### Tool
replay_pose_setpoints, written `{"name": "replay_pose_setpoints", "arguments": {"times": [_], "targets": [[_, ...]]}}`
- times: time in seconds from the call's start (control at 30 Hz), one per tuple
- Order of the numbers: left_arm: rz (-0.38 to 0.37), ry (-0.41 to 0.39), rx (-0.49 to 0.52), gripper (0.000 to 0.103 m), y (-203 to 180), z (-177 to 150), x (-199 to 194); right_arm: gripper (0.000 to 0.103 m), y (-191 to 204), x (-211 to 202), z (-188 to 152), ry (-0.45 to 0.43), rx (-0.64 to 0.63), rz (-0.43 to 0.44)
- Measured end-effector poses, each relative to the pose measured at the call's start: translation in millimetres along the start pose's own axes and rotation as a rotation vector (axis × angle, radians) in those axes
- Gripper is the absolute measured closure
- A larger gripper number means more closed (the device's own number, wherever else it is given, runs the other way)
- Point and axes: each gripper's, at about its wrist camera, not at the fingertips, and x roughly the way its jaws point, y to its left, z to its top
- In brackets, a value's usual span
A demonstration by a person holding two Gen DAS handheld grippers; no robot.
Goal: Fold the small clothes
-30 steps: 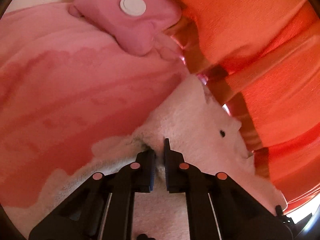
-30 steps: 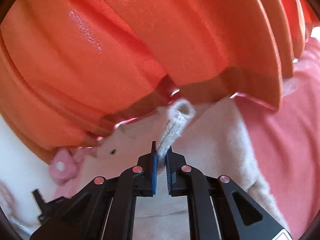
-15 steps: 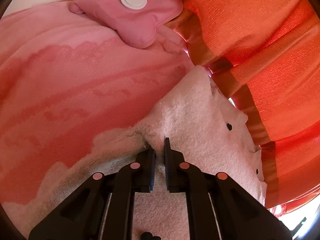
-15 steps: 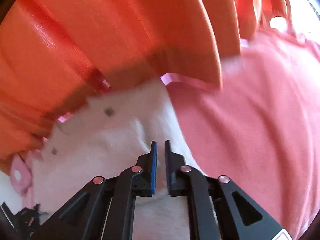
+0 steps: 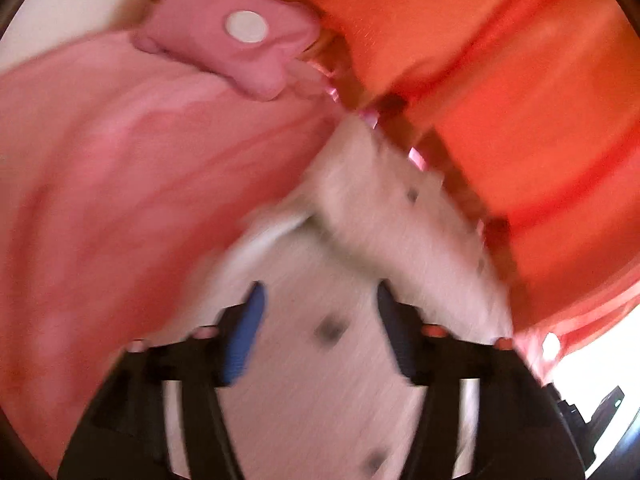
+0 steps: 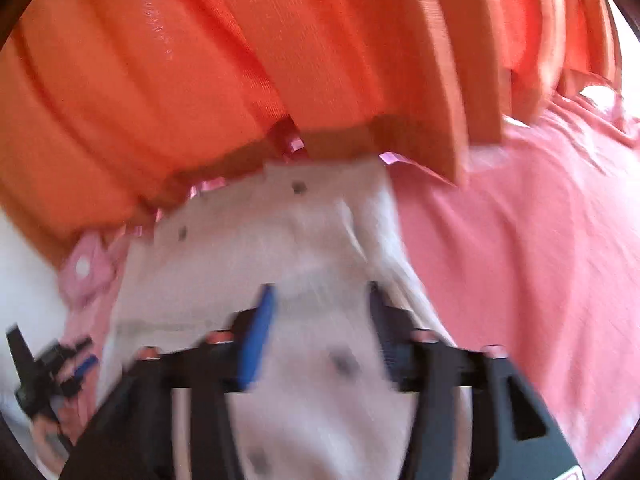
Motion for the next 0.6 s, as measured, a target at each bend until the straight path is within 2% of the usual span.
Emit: {"name": "replay_pose_setpoints", "arguments": {"times": [0.1, 0.13, 0.23, 0.37, 0.47, 0.5, 0.53, 0.57, 0.6], "targets": [[0.052, 0.134, 0.095, 0.038, 29.4, -36.8, -30.3, 0.047, -39.4, -20.9, -55.9, 0.174, 0.019, -0.019], [0.065, 0.2, 0.109, 0.038, 40.8, -51.1, -36.8, 0.046, -53.4, -25.0, -71.4, 0.231, 0.046, 0.0], [0.041, 0.305, 0.093, 0.037, 57.2, -73.9, -46.1, 0.046, -77.0, -21.0, -100.2, 0.348, 0.147, 0.083], [-0.025, 0.349, 0.081, 0.034, 49.0, -86.0, -53.6, 0.046, -80.1, -9.0, -120.9, 0.414, 0.228, 0.202], [-0.078, 0.396, 0.055, 0.034, 39.1, -94.3, -44.1, 0.048, -70.1, -7.2, -129.4, 0.396, 0.227, 0.183], [-0.065, 0.404, 0.027, 0.043, 39.9, -96.5, -39.6, 0.055, -64.8, -8.9, -128.7, 0.388, 0.222, 0.162], [-0.053, 0.398, 0.014, 0.056, 40.2, -98.6, -38.1, 0.062, -62.3, -11.4, -127.8, 0.378, 0.226, 0.147], [-0.041, 0.385, 0.012, 0.066, 39.2, -99.1, -38.8, 0.079, -60.9, -13.6, -126.3, 0.36, 0.237, 0.156], [-0.046, 0.379, 0.011, 0.09, 37.9, -98.9, -39.3, 0.091, -58.7, -15.3, -124.7, 0.346, 0.243, 0.167]]}}
